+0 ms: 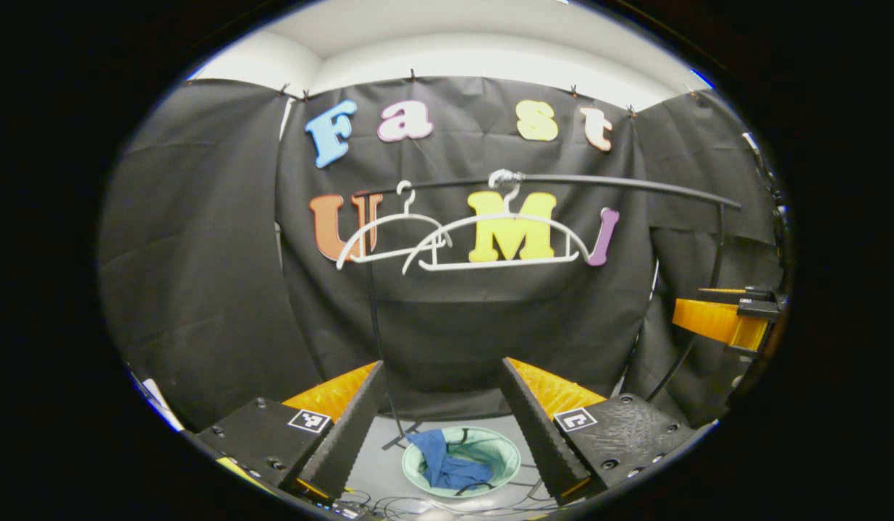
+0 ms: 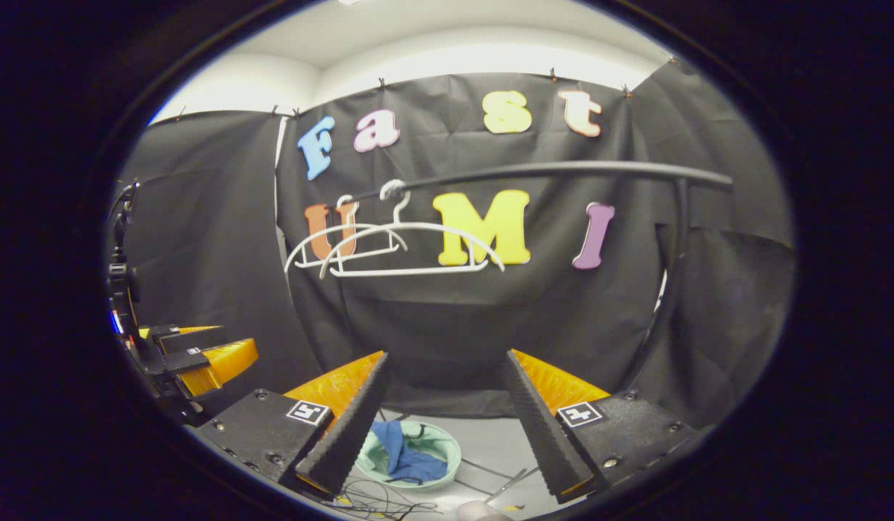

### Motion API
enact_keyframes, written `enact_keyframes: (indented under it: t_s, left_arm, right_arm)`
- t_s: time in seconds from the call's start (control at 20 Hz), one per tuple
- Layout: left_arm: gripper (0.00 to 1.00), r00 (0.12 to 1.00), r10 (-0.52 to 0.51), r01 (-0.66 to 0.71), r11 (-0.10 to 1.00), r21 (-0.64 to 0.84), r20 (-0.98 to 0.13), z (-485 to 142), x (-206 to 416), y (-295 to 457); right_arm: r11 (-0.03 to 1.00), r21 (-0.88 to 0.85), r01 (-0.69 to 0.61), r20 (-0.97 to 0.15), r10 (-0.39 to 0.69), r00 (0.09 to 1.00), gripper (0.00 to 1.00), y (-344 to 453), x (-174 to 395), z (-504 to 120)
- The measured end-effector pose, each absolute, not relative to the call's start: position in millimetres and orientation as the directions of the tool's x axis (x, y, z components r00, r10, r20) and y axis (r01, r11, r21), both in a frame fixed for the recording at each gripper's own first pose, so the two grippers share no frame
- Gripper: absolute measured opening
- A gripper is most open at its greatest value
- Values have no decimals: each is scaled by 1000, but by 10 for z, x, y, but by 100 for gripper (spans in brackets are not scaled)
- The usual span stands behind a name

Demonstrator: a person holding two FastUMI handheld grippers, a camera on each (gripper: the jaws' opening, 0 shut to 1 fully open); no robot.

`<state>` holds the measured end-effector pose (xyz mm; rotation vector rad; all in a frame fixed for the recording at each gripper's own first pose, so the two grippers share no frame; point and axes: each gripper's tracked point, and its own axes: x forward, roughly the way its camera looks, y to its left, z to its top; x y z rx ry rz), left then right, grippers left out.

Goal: Grasp the clothes on the hanger with both hands and then place them into the laundry hamper below.

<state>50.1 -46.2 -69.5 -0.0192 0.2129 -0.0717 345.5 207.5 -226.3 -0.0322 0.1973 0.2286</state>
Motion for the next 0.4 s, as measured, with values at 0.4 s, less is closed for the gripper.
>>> enact_keyframes:
  t_s: [0.4]
  left_arm:
    - [100,997,35,-34,999,12,-70,-58,-232,-431]
  right_arm:
    - [971,21,-240,-67,241,968,100,2008,3456,-1976]
